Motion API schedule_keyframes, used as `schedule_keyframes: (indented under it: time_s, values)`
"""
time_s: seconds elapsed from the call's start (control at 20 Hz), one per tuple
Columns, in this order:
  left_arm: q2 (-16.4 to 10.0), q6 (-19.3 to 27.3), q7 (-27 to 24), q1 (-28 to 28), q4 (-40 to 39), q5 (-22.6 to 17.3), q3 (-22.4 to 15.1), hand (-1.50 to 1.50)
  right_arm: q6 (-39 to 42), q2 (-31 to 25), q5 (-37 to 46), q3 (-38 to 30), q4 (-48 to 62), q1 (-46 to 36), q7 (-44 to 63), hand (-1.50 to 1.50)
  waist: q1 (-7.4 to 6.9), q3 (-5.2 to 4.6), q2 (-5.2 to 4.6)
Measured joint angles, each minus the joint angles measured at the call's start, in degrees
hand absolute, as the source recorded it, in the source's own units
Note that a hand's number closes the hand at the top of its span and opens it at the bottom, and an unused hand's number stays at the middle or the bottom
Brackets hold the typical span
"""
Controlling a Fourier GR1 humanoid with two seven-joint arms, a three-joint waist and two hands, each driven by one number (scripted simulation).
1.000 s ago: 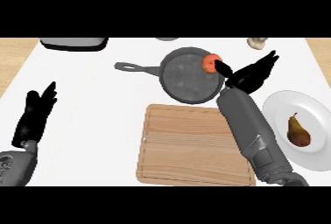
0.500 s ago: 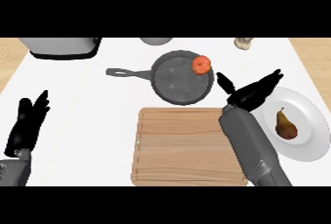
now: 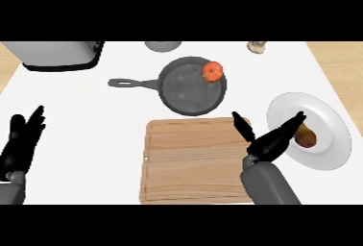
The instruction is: Pick the squash from the cutting board and place it in the pan
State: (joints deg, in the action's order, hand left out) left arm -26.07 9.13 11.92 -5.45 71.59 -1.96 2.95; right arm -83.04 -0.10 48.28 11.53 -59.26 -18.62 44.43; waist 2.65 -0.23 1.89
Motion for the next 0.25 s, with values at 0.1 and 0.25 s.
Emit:
schedule_keyframes:
  time_s: [0.1, 0.25]
  values:
    - [-0.2, -0.1, 0.0, 0.6, 1.0, -0.2, 0.2, 0.00, -0.2, 0.0, 1.0, 2.7, -4.6, 5.0, 0.2, -1.50, 0.05, -0.01, -0.09]
    - [-0.3, 0.0, 0.1, 1.1, 1.4, -0.2, 0.5, 0.00, -0.2, 0.0, 2.7, 6.2, -11.9, 12.8, 0.2, -1.50, 0.51, -0.06, -0.25]
